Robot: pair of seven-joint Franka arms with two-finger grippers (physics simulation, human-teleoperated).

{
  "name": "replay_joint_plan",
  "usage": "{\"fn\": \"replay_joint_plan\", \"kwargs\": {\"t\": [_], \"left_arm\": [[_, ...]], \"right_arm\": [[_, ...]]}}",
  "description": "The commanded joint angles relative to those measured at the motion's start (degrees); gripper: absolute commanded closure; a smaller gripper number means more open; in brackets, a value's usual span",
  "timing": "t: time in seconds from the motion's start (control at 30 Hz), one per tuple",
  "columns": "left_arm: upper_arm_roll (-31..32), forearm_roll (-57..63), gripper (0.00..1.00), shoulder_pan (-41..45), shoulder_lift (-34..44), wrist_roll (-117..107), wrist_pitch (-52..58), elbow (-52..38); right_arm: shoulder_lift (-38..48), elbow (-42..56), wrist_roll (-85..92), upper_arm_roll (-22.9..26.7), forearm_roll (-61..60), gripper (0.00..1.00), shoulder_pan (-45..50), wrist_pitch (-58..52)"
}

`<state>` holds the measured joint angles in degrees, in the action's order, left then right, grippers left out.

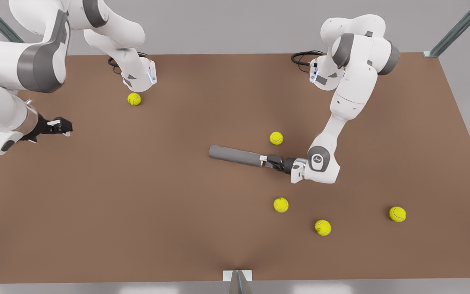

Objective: Put the tennis tube upright

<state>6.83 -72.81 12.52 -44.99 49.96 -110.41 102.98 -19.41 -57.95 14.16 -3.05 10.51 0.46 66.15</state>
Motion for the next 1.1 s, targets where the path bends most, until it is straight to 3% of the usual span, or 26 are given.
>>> {"fn": "replay_joint_plan", "kwargs": {"t": [0.0, 0.33, 1.07], "left_arm": [[0.03, -0.85, 0.0, 0.4, 0.07, 19.82, -1.91, 0.55], [-0.94, -0.49, 0.0, 2.07, 4.64, 20.44, -1.03, 7.41], [-0.59, -1.99, 0.0, 6.47, 4.2, 19.74, -1.03, 9.26]], "right_arm": [[0.08, 0.03, -6.43, -0.03, -0.23, 0.0, -0.19, -0.58], [0.08, -0.06, -6.6, -0.03, 0.13, 0.0, -0.19, -0.58], [0.08, 0.03, -6.51, -0.03, 0.04, 0.0, -0.19, -0.58]]}}
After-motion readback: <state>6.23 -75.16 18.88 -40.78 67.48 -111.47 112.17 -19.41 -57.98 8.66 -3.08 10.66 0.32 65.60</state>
